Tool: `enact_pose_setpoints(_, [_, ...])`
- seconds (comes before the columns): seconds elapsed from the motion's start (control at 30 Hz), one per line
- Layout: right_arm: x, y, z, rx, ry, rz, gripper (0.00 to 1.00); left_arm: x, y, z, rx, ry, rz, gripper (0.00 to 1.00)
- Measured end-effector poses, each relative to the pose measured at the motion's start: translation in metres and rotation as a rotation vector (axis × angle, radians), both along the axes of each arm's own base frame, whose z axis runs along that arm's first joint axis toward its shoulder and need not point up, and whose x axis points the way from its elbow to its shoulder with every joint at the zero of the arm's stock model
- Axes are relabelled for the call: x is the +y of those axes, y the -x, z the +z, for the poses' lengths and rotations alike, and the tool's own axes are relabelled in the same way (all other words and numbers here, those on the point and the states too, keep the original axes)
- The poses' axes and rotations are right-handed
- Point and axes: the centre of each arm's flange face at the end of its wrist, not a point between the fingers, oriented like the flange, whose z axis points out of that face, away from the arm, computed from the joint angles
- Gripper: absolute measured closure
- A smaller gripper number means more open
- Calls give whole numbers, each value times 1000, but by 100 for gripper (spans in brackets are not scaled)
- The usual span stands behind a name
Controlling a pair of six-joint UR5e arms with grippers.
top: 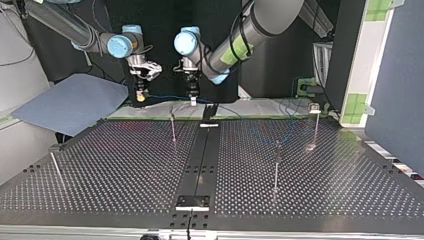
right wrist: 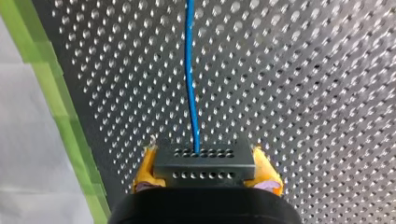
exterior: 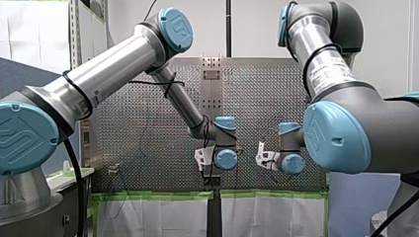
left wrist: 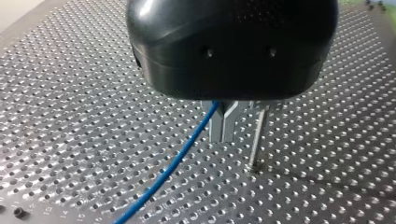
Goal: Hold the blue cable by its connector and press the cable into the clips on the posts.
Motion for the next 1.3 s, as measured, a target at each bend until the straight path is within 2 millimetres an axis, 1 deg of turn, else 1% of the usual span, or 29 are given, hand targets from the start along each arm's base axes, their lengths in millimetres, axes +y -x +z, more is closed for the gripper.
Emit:
enact_pose_setpoints(0.1, [-9, 11, 0, -1, 4, 0, 100, -3, -6, -3, 1, -2, -11, 100])
enact_pose_setpoints(0.2, [-19, 19, 2, -3, 12, 4, 100, -7, -10, -12, 15, -17, -21, 100])
enact_pose_setpoints(0.33, [-24, 20, 4, 3, 24, 32, 100, -13, -16, -28, 38, -39, -40, 100])
enact_pose_setpoints(0.47, [-25, 13, 6, 24, 38, 77, 100, -17, -25, -43, 46, -46, -44, 100])
enact_pose_setpoints(0.53, [-24, 5, 8, 33, 43, 109, 100, -18, -28, -49, 48, -47, -43, 100])
enact_pose_setpoints(0.7, [-21, -19, 13, 38, 53, 153, 100, -17, -33, -54, 49, -45, -38, 100])
enact_pose_setpoints(0.83, [-16, -33, 15, 33, 55, 164, 100, -13, -38, -54, 51, -43, -29, 100])
enact_pose_setpoints(0.93, [-16, -34, 16, 26, 54, 161, 100, -11, -40, -54, 52, -44, -25, 100])
enact_pose_setpoints(1.3, [-22, -29, 17, 1, 49, 143, 100, -9, -42, -56, 70, -95, -49, 100])
